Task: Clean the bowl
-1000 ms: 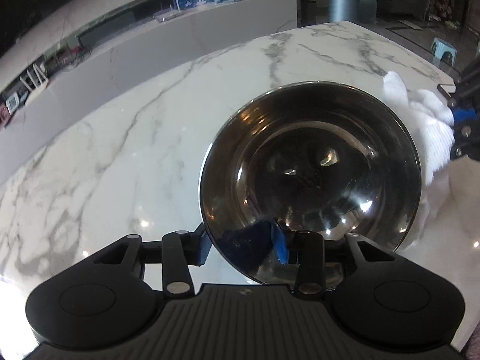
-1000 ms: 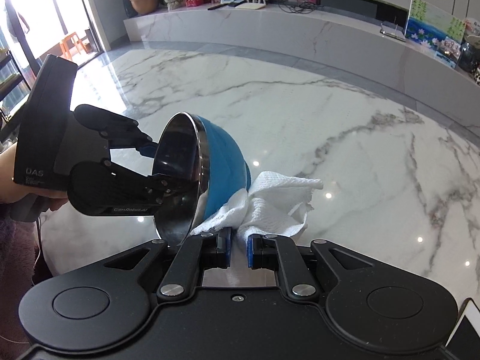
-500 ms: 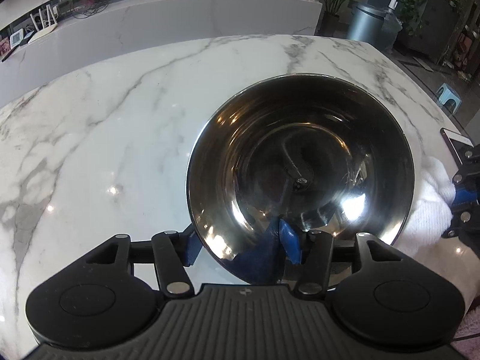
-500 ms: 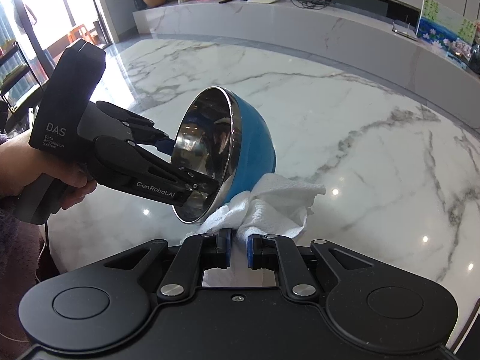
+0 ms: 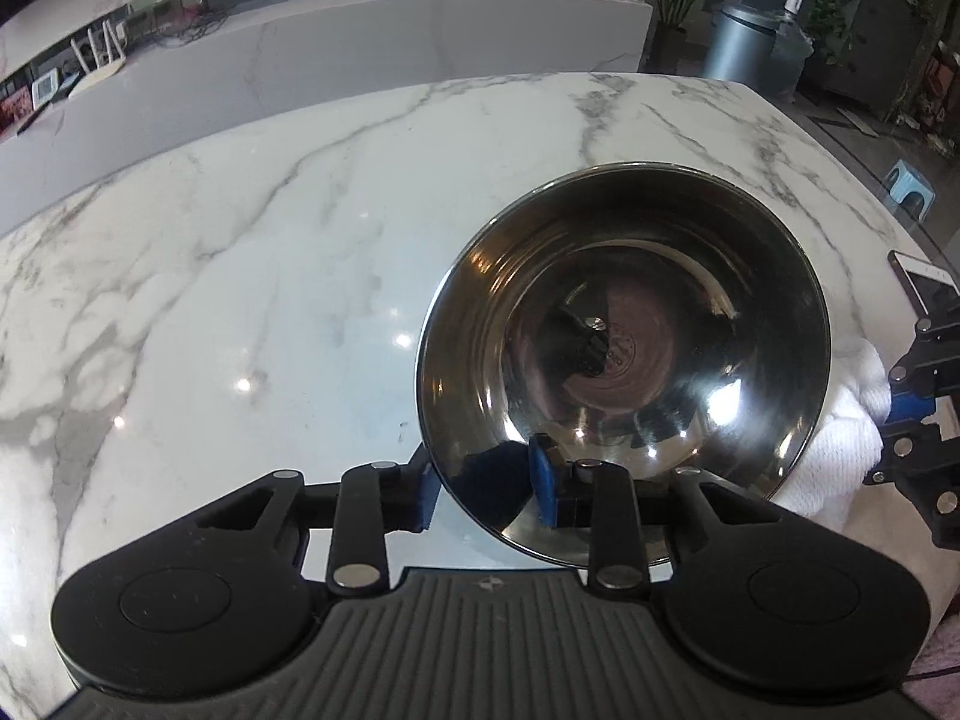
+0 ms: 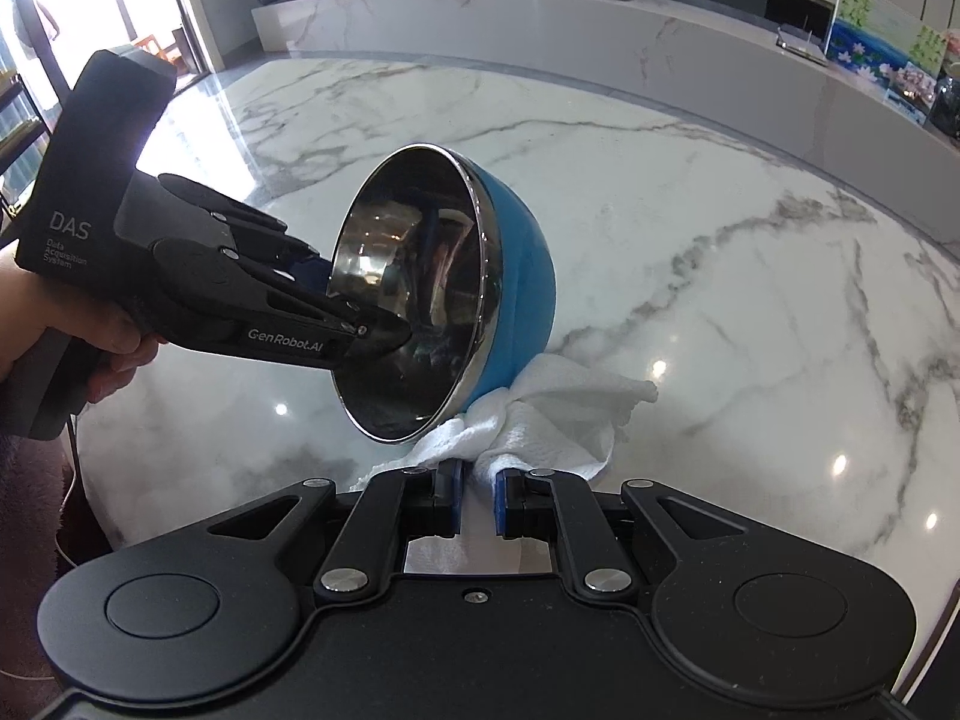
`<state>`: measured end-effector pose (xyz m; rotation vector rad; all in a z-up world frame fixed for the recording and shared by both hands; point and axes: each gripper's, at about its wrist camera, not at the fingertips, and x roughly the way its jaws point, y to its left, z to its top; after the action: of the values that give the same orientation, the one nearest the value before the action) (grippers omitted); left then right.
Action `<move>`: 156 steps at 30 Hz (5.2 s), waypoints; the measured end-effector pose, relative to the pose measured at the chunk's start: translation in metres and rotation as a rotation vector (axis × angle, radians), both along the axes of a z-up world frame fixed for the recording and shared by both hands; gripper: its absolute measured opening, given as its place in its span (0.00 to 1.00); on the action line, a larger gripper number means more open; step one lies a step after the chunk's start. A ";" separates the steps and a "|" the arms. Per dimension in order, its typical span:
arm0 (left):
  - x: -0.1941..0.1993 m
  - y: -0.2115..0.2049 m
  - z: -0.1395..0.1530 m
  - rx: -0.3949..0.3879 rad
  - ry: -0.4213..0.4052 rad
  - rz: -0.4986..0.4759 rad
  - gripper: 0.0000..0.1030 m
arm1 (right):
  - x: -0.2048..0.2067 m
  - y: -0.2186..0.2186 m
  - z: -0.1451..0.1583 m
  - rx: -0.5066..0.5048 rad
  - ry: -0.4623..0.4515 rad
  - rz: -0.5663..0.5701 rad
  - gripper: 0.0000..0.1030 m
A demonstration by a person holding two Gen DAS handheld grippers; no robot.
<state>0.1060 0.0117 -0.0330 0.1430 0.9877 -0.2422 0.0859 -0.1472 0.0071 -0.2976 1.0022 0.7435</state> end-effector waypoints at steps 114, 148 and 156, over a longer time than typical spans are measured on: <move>0.049 0.033 -0.010 -0.407 0.071 0.253 0.20 | 0.046 -0.028 -0.022 0.219 -0.123 -0.302 0.09; 0.025 0.008 -0.003 -0.248 0.152 0.111 0.32 | 0.019 -0.044 -0.010 0.201 -0.086 -0.094 0.09; 0.000 -0.007 -0.002 -0.243 0.147 0.146 0.34 | -0.004 -0.050 -0.005 0.168 -0.115 -0.125 0.09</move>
<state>0.1063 0.0043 -0.0345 -0.1706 1.1004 -0.2397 0.0814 -0.1968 0.0017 -0.1292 0.8362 0.6841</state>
